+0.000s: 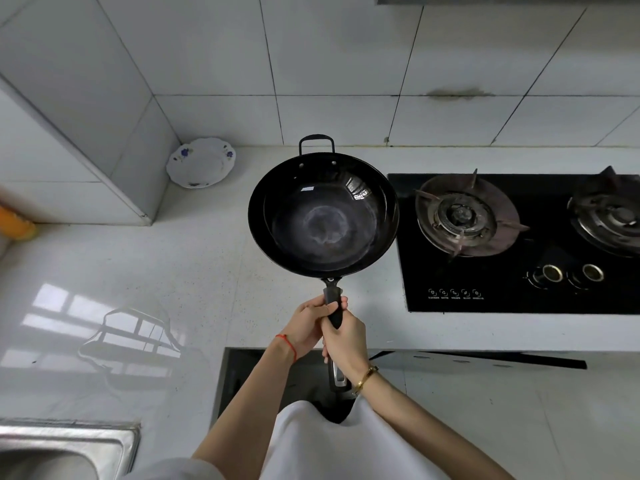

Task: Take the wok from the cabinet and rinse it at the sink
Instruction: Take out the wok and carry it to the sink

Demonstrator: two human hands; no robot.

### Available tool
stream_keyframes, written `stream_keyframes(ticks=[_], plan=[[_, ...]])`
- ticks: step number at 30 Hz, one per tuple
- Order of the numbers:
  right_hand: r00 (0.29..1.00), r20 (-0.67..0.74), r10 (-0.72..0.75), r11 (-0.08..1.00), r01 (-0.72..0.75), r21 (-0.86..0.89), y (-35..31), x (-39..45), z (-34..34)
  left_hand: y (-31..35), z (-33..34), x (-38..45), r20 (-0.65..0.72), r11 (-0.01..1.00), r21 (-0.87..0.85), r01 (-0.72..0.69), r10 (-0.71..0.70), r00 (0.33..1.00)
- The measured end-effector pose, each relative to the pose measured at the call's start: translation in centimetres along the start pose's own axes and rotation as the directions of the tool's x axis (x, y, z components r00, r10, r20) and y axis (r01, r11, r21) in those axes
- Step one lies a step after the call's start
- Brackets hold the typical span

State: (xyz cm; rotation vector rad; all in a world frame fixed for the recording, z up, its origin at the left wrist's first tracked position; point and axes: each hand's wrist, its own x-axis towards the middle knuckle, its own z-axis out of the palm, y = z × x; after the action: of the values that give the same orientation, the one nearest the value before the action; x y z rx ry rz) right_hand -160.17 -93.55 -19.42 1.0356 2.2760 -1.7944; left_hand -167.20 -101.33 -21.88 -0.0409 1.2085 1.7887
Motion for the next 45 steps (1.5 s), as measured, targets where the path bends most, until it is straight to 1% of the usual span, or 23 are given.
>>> stream_keyframes(ticks=[3, 11, 18, 23, 26, 27, 29, 31, 33, 36, 38, 40, 41, 43, 45], plan=[[1.0, 0.0, -0.006, 1.0, 0.006, -0.003, 0.1, 0.1, 0.1, 0.1, 0.0, 0.0, -0.011, 1.0, 0.004, 0.004, -0.004, 1.0], [1.0, -0.01, -0.003, 1.0, 0.003, -0.008, 0.5, 0.1, 0.6, 0.4, -0.1, -0.3, -0.021, 0.997, -0.075, 0.028, -0.03, 0.999], [1.0, 0.011, 0.008, 1.0, -0.008, -0.005, 0.9, 0.4, 1.2, 0.4, -0.5, -0.3, -0.089, 0.998, -0.036, 0.05, -0.053, 0.995], [0.999, 0.035, 0.005, 1.0, -0.003, -0.031, 1.4, 0.9, 1.0, 0.5, -0.2, -0.4, -0.115, 0.999, -0.001, 0.049, -0.048, 0.992], [0.998, 0.051, 0.032, 0.999, -0.03, -0.032, 1.5, 1.1, 1.2, 0.6, 0.1, -0.6, -0.155, 0.999, 0.018, 0.047, -0.043, 0.987], [0.997, 0.061, 0.049, 0.999, -0.047, -0.027, 1.6, 1.2, 1.2, 0.7, 0.3, -0.7, -0.174, 0.998, 0.047, 0.051, -0.042, 0.984], [0.994, 0.084, 0.073, 0.997, -0.072, -0.017, 1.5, 1.3, 1.0, 0.8, 0.6, -0.8, -0.236, 0.983, 0.171, 0.063, -0.021, 0.971], [0.993, 0.101, 0.054, 0.998, -0.049, -0.051, 1.4, 1.3, 0.6, 0.8, 0.6, -0.9, -0.296, 0.939, 0.337, 0.069, 0.036, 0.954], [0.994, 0.109, 0.003, 0.99, 0.012, -0.139, 1.3, 1.3, 0.1, 0.7, 0.3, -1.1, -0.319, 0.872, 0.485, 0.071, 0.101, 0.942], [0.992, 0.111, -0.06, 0.966, 0.085, -0.244, 1.4, 1.3, -1.3, 0.5, -0.8, -1.8, -0.332, 0.728, 0.679, 0.094, 0.19, 0.924], [0.991, 0.092, -0.093, 0.942, 0.117, -0.313, 1.7, 1.5, -2.6, 0.5, -1.5, -2.6, -0.341, 0.643, 0.758, 0.107, 0.251, 0.906], [0.985, 0.067, -0.159, 0.863, 0.171, -0.476, 2.0, 1.7, -4.3, 0.7, -2.1, -3.6, -0.327, 0.576, 0.813, 0.083, 0.333, 0.884], [0.978, 0.053, -0.203, 0.813, 0.198, -0.548, 2.2, 1.9, -5.2, 0.8, -2.2, -4.1, -0.312, 0.525, 0.848, 0.073, 0.382, 0.87], [0.954, 0.037, -0.298, 0.743, 0.256, -0.618, 2.8, 2.1, -6.7, 1.0, -2.6, -5.0, -0.268, 0.381, 0.921, 0.077, 0.479, 0.836], [0.916, 0.044, -0.398, 0.66, 0.32, -0.679, 3.3, 2.3, -7.7, 1.0, -2.8, -5.7, -0.237, 0.267, 0.958, 0.102, 0.543, 0.806]])
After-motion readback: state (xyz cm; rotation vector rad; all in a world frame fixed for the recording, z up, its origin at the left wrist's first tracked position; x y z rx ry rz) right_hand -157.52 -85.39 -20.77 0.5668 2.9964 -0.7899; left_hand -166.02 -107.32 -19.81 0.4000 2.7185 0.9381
